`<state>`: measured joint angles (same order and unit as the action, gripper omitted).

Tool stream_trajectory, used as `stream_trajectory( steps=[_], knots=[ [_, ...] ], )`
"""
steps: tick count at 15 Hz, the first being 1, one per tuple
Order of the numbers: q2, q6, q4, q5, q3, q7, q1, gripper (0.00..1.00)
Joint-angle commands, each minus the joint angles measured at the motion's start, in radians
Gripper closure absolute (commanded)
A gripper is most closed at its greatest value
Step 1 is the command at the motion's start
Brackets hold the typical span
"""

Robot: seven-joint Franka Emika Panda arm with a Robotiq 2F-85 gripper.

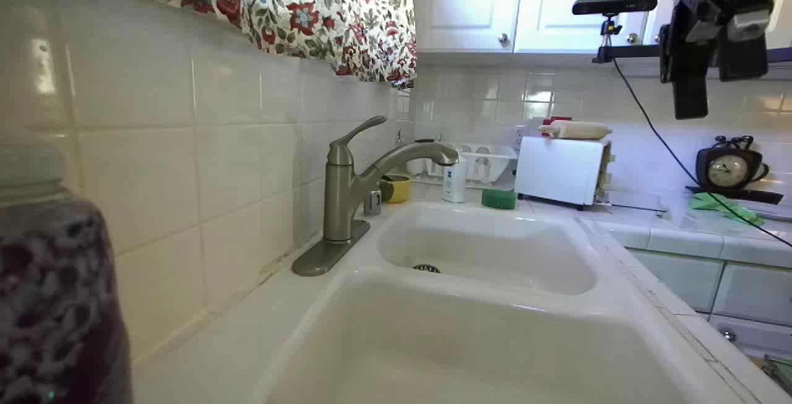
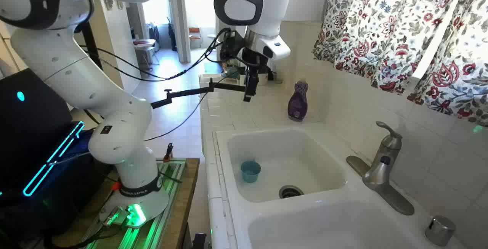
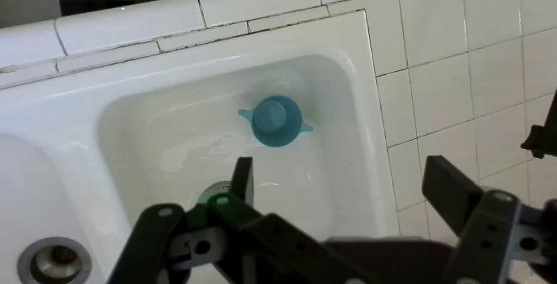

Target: Pour the soap into the sink

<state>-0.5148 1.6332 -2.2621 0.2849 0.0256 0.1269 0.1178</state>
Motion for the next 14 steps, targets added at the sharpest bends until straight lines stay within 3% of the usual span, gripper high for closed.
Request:
stream_trajectory(
  steps=[1, 7, 14],
  knots=[
    [0.001, -0.006, 0.003, 0.008, 0.019, -0.009, -0.024, 0.0],
    [0.001, -0.006, 0.003, 0.008, 0.019, -0.009, -0.024, 0.0],
    [0.077, 0.165, -0.04, 0.005, 0.027, -0.273, 0.023, 0.0]
  ],
)
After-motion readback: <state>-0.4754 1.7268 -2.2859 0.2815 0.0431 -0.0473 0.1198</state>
